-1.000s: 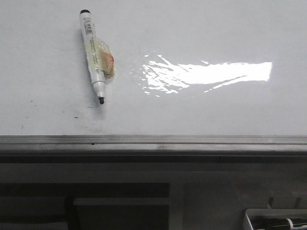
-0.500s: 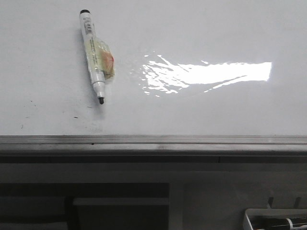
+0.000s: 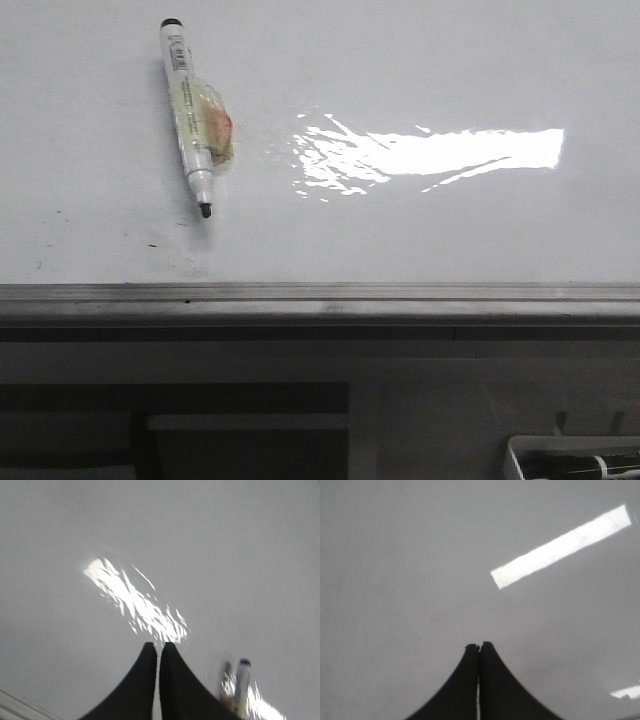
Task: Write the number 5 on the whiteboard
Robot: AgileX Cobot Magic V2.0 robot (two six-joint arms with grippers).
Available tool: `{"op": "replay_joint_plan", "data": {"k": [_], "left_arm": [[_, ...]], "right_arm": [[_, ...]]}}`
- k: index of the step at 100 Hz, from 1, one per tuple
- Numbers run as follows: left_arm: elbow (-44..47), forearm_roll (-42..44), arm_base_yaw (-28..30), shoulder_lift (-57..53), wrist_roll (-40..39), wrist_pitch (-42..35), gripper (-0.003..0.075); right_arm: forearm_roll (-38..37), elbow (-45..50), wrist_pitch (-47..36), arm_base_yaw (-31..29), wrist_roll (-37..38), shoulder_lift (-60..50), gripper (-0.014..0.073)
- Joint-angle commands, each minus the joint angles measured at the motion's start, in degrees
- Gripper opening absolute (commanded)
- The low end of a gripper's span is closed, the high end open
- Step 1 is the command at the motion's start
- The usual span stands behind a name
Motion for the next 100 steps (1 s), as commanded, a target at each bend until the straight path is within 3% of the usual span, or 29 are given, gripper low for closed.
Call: {"op": "replay_joint_plan", "data": {"k": [1,18,30,36,42,49,55,64,74,100], "left_arm": [[-6.32,10.27,-0.12,2.75,0.54,5.86,-0.002],[-17.56,23.57,-0.02,14.9,0.71,15.33,0.0015],[-23.36,22.98,-0.02,24.68,6.26,20.62,0.0239],[-25.05,20.29,-0.02,29.67,9.05,22.26,0.0378],[-26.55,15.81,-0.4,33.83,11.96,23.82,0.0444],[-27.53,8.3,-1.7,38.48,17.53,24.08,0.0428],[-28.27,1.8,-3.46,42.16,23.25,23.57,0.0388],[-29.06,-4.49,-7.28,47.07,28.02,21.8,0.0367],[-30.46,-5.8,-12.92,51.9,28.5,19.08,0.0367],[-32.8,-12.19,-26.17,62.63,28.5,3.96,0.0367]], "right_arm": [[-1.91,-6.82,3.31,2.15,-5.82,4.11,-0.0064],[-1.91,-15.95,14.58,8.11,-18.16,13.16,-0.0058],[-1.91,-19.57,16.54,11.46,-18.27,18.15,0.0017],[-1.81,-20.35,15.32,12.9,-18.27,19.86,0.0119],[-1.55,-20.44,13.52,14.41,-18.27,21.52,0.0239],[-0.67,-20.44,12.13,15.79,-18.27,23.23,0.0349],[-0.1,-20.44,11.21,16.56,-18.27,24.52,0.0393],[0.03,-20.44,10.24,17.56,-18.27,26.28,0.0387],[0.13,-20.44,8.96,17.83,-18.27,27.84,0.0387],[0.15,-20.44,7.55,17.83,-18.27,30.44,0.0387]]}}
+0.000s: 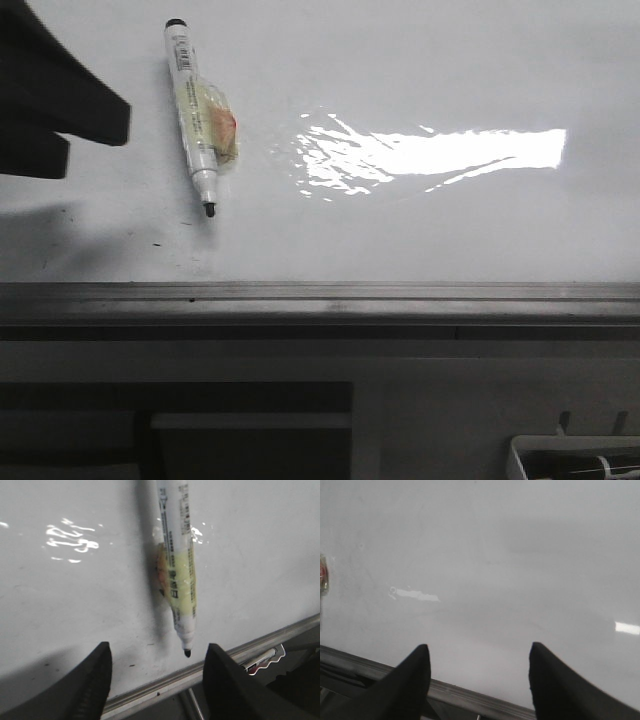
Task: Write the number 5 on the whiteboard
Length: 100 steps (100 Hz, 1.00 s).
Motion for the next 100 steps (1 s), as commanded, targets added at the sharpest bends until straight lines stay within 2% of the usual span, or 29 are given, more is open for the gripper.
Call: {"op": "replay_joint_plan", "data": {"k": [1,16,38,47,60,62,67,76,91,100], "left_arm": [[-2.29,-4.52,-3.68,2.65,0.32,-7.39,0.0367],[-3.87,-5.9,-6.96,7.01,0.32,-10.06,0.0367],[-6.41,-6.22,-7.5,12.61,0.21,-10.79,0.0352],[-6.54,-8.67,-7.39,14.09,0.21,-11.33,0.0254],[-6.54,-9.64,-7.39,14.64,0.21,-11.11,0.0003],[-6.54,-9.48,-7.39,14.64,0.21,-10.98,-0.002],[-6.65,-8.77,-7.5,14.24,0.35,-10.21,-0.002],[-7.44,-2.74,-7.5,12.52,2.26,-4.9,-0.002],[-9.98,12.28,-7.5,8.88,16.9,13.93,-0.002],[-10.37,20.43,-7.5,7.28,21.95,20.58,-0.002]], "right_arm": [[-0.27,-2.06,-4.94,0.01,-0.73,1.31,0.0387],[-0.17,-2.06,-4.94,0.01,-0.73,1.76,0.0387],[0.46,-2.06,-4.94,0.01,-0.73,1.89,0.0387],[0.98,-2.06,-5.04,0.01,-0.73,1.89,0.0387],[4.17,-2.06,-5.04,0.42,-0.73,1.89,0.0387],[4.75,-2.06,-5.04,0.79,-0.73,1.89,0.0387],[6.27,-2.21,-5.04,1.92,-0.9,1.89,0.0387],[9.13,-3.51,-4.17,5.82,-5.74,1.89,0.0387],[11.4,-6.72,-1.95,16.37,-17.68,2.1,0.0387],[11.4,-7.3,-2.05,22.69,-22.09,3.26,0.0387]]}}
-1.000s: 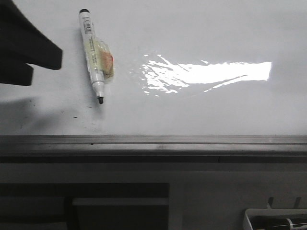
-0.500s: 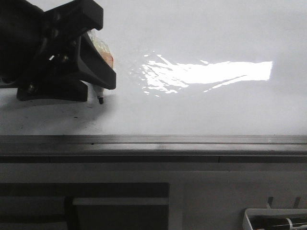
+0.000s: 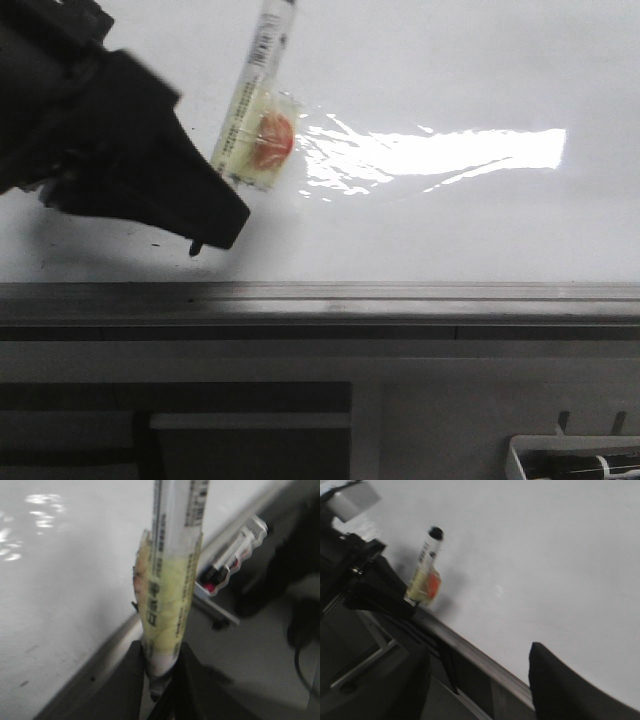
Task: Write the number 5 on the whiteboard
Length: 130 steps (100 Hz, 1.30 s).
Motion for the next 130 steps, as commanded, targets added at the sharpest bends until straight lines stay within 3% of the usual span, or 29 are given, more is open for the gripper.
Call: {"op": "replay_joint_plan", "data": {"k": [1,12,36,61,105,130], "left_arm": [[-2.1,7.54,-0.04,-2.83,6.16,7.35,-0.002],[-2.0,13.59,-0.04,-3.26,9.62,11.1,-0.002],[-2.0,11.85,-2.72,-3.26,16.82,10.19,-0.002],[-2.0,11.85,-9.85,-3.26,20.83,4.52,-0.002],[-2.0,11.85,-10.44,-3.26,21.6,0.87,-0.002],[-2.0,11.85,-10.44,-3.26,21.6,0.87,-0.002]], "right_arm": [[0.68,-2.44,-3.18,6.02,-5.78,1.78,0.0387],[0.68,-2.44,-3.33,12.98,-6.84,5.14,0.0387],[-0.37,-2.44,-15.6,22.29,-6.84,14.03,0.0387],[-0.64,-2.44,-18.7,23.08,-6.84,20.74,0.0387],[-0.64,-2.44,-24.57,23.08,-6.84,25.03,0.0385],[-0.64,-2.44,-21.11,23.08,-6.84,28.16,0.0162]]}}
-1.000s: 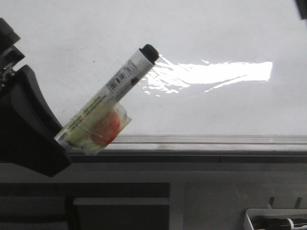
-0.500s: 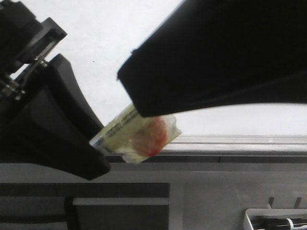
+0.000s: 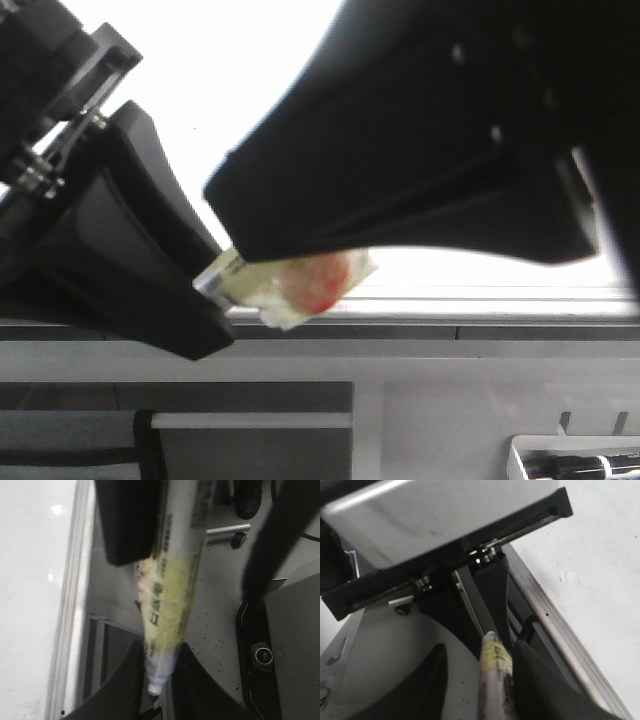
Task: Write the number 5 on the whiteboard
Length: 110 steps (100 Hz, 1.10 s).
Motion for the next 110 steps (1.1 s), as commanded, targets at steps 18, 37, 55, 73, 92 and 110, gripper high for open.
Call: {"op": "replay_joint_plan", "data": {"k": [18,37,55,73,92,110], "left_arm": [[-1.75,-1.9,-0.54,-1.25,-0.23,-2.89,-0.002],[-1.75,-2.06,-0.54,-1.35,-0.23,-2.89,-0.0018],[-2.16,-2.06,-0.39,-2.77,-6.36,-3.07,0.0189],[-2.92,-1.07,-0.39,-7.94,-15.88,0.25,0.0424],[-2.17,5.42,-0.39,-18.2,-30.68,-2.27,0.0392],[2.57,28.3,-0.39,-30.77,-61.73,-5.65,0.021]], "right_arm": [[-0.31,-2.14,-2.29,0.17,-0.63,0.83,0.0013],[-0.31,-2.28,-2.29,0.17,-0.63,0.83,-0.0061],[-0.77,-2.72,-2.29,0.17,-0.63,0.24,-0.0061],[-8.28,-6.28,1.8,-0.66,-0.63,-0.28,-0.0061],[-13.15,-11.98,5.36,-6.26,-0.63,-0.28,-0.0061],[-13.47,-13.74,4.2,-11.12,-0.46,-0.28,-0.006]]}}
